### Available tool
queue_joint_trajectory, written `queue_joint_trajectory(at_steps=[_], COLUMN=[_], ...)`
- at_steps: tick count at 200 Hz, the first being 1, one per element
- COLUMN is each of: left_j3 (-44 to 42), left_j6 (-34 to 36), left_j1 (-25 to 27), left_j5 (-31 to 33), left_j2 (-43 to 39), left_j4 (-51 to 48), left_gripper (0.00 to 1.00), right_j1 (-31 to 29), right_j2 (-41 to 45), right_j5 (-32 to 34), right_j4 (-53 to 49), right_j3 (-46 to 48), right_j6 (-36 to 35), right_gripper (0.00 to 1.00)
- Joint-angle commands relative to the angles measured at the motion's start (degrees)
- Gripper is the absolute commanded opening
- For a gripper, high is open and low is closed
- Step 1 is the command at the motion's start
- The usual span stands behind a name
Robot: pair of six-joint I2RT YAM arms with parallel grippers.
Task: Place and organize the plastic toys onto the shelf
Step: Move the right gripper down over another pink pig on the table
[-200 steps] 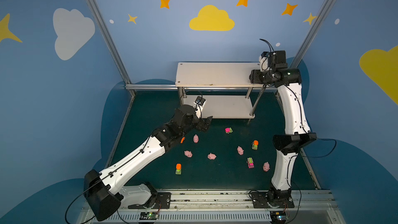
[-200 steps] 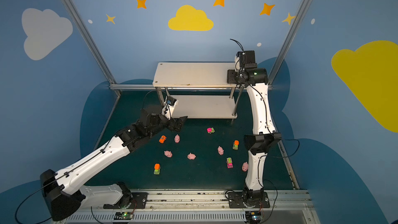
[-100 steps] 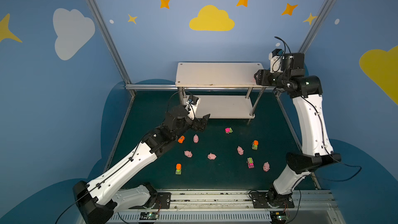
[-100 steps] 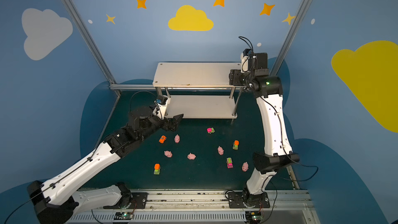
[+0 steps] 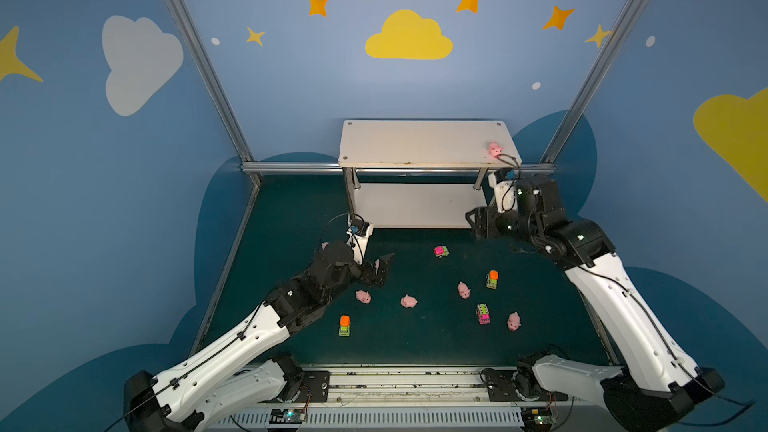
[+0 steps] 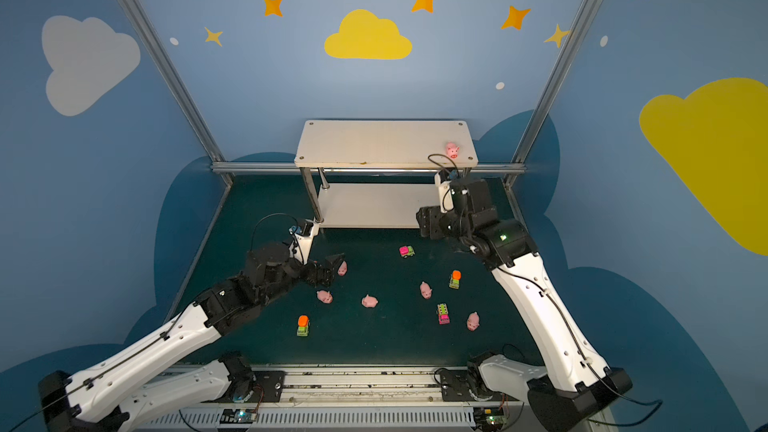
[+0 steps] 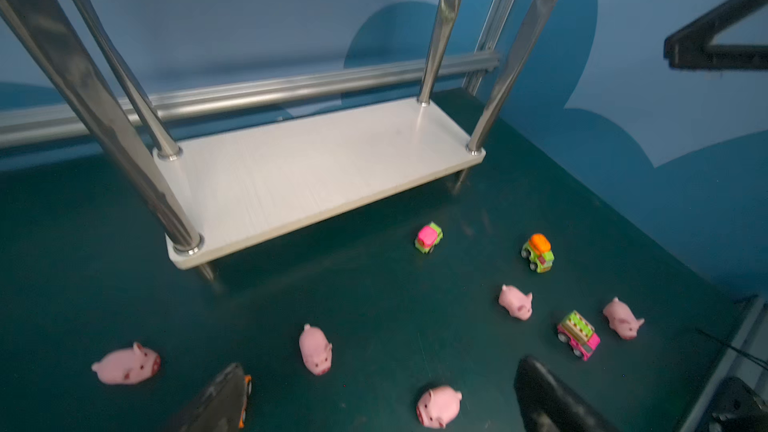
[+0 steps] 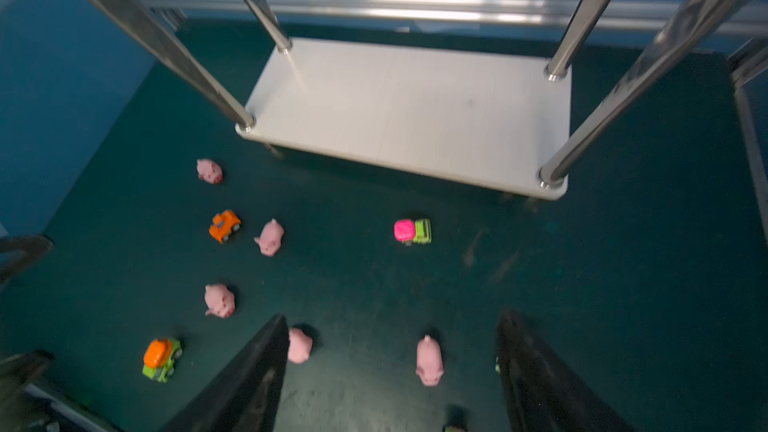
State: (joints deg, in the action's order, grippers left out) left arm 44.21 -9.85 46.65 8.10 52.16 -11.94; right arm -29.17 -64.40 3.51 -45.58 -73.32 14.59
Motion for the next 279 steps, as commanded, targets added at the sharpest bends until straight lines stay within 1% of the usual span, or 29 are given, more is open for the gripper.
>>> queue_joint_trajectory(at_steps=[1,27,48,68,97,140,230,279], left_j3=[-3.37,-6.72,-7.42,-7.18,-7.69,-7.82,-9.40,-9.75], left_j6=[-3.55,-4.73,-5.31,-5.89,-5.96,-5.29,-4.91,-4.39], left_j1=[1.70,3.36,4.31,4.82,5.20,5.30,5.28,5.29], left_j5=[0.08,-0.04,-0.39,-0.42,-0.80,-0.59,0.91,1.26], left_j2=[-0.61,0.91,2.80,4.71,7.09,9.03,9.08,9.13], left_j4=[3.25,5.97,7.44,7.43,9.37,9.31,9.22,8.86], left_gripper=[1.00,1.00,1.00,1.00,1.00,1.00,1.00,1.00], right_j1=[-1.86,-4.21,-4.48,-4.42,-4.41,-4.42,-4.23,-4.23], right_j2=[3.41,6.48,7.45,6.35,2.48,-2.05,-11.62,-12.61], right_j5=[1.68,3.40,1.89,0.59,-1.17,-2.35,0.25,1.30], right_j4=[4.74,8.67,12.49,14.76,16.75,20.57,21.50,22.29], right_j3=[9.16,19.70,26.11,29.42,31.20,33.32,33.39,34.44], right_j6=[5.24,7.92,10.46,11.67,12.62,14.06,15.59,16.43], right_gripper=[0.77,0.77,0.77,0.77,0.77,0.77,0.76,0.76])
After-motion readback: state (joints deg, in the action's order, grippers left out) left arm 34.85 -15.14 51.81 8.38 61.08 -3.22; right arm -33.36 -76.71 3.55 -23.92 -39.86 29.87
